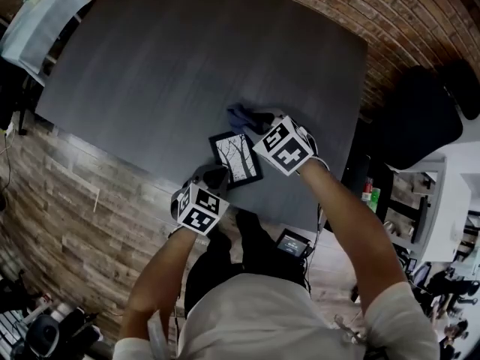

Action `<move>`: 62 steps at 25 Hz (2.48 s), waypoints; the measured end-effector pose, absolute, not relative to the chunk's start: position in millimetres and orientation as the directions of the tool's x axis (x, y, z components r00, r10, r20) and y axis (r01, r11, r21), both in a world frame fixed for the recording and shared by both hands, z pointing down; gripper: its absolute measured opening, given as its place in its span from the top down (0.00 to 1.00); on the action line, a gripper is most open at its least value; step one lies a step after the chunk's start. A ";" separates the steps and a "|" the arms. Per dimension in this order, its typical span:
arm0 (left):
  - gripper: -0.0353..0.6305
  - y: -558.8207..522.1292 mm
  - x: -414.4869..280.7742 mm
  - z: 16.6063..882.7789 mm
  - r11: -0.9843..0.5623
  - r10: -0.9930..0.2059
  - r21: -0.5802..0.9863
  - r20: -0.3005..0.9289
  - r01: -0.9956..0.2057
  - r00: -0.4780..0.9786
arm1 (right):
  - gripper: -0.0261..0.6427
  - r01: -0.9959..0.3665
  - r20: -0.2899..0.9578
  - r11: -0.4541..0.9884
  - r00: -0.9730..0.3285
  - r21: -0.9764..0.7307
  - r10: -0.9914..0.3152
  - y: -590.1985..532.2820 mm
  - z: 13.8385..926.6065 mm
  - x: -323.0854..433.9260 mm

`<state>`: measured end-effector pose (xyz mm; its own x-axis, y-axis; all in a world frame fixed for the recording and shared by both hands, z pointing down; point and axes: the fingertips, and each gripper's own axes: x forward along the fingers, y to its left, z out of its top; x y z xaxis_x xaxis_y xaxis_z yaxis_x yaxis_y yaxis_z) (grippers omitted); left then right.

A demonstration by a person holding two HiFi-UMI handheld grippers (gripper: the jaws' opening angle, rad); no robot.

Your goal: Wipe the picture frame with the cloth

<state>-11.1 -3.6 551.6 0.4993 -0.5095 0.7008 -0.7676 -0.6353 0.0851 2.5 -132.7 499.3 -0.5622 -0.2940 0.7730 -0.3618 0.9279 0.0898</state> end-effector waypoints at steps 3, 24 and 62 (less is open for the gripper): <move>0.93 -4.3 -11.0 551.2 -0.632 -0.518 0.079 0.697 -0.771 0.496 | 0.79 -0.312 0.784 0.946 -0.564 0.089 -0.260 -134.9 505.4 -25.5; 0.94 -5.8 -15.4 551.1 -0.571 -0.564 0.071 0.690 -0.818 0.454 | 0.80 -0.069 0.852 0.992 -0.509 0.107 -0.127 -109.4 528.5 -74.5; 0.94 -6.0 -15.9 552.5 -0.548 -0.576 0.038 0.707 -0.836 0.410 | 0.80 -0.264 0.866 0.927 -0.357 0.266 -0.350 -137.6 515.2 63.5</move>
<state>-15.9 -6.0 552.5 0.4100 -0.5760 0.7072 -0.8355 -0.5482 0.0379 63.5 -137.6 515.2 -0.3570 -0.3499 0.8661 -0.2643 0.9271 0.2656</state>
